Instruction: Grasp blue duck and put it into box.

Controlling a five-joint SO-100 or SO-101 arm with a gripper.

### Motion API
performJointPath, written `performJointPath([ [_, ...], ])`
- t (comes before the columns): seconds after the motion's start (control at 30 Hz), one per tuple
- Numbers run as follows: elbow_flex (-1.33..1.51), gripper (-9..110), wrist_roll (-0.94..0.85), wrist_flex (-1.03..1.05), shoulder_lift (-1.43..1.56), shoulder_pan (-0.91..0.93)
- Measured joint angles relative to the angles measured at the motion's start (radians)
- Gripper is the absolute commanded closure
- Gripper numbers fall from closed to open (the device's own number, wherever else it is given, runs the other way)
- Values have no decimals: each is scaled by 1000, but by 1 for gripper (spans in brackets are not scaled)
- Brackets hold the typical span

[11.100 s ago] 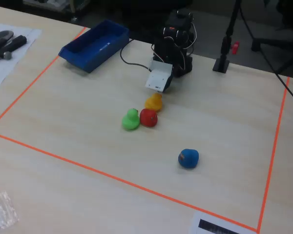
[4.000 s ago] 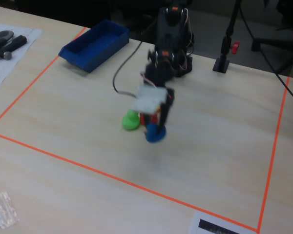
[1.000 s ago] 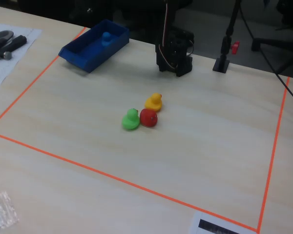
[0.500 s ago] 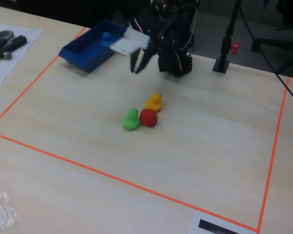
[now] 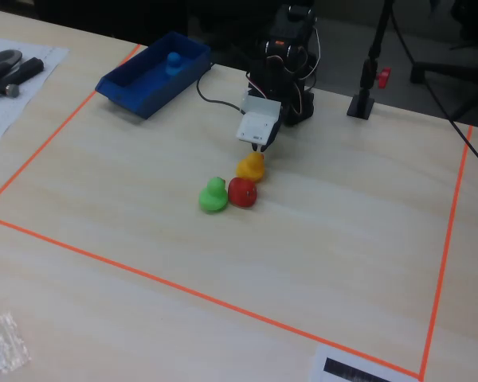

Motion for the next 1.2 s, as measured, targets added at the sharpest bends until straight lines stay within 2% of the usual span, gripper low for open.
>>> performJointPath([
  [0.37, 87, 101, -8, 164, 158, 0],
  [1.2, 87, 98, -5, 169, 158, -5],
])
